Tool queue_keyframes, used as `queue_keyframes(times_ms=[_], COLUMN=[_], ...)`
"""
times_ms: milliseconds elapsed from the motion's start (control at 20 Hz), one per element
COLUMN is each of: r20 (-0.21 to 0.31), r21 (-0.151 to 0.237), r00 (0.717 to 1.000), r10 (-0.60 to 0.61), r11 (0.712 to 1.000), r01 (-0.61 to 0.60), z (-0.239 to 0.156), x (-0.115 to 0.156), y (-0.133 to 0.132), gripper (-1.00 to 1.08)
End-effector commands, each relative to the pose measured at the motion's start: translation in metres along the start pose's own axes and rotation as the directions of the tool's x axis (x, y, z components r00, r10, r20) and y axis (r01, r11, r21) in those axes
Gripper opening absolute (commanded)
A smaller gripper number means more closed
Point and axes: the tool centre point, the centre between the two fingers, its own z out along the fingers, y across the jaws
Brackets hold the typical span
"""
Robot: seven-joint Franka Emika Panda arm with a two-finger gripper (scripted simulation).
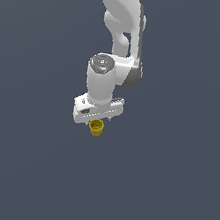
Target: Pick up the object and move it to a goal position.
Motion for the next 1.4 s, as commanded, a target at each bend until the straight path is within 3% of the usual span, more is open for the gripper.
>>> queue_keyframes(times_ms=[0, 600, 1050, 1350], r20=[0.001, 0.003, 0.003, 0.003], r21=[0.002, 0.009, 0.010, 0.010], r00=[0.998, 0.972, 0.969, 0.968], r10=[-0.063, -0.237, -0.248, -0.251], r11=[0.998, 0.972, 0.969, 0.968], r01=[0.063, 0.237, 0.248, 0.251], z=[0.006, 0.023, 0.028, 0.054], x=[-0.003, -0.012, -0.013, -0.014], y=[0.001, 0.003, 0.003, 0.002], gripper=[1.00, 1.00, 1.00, 1.00])
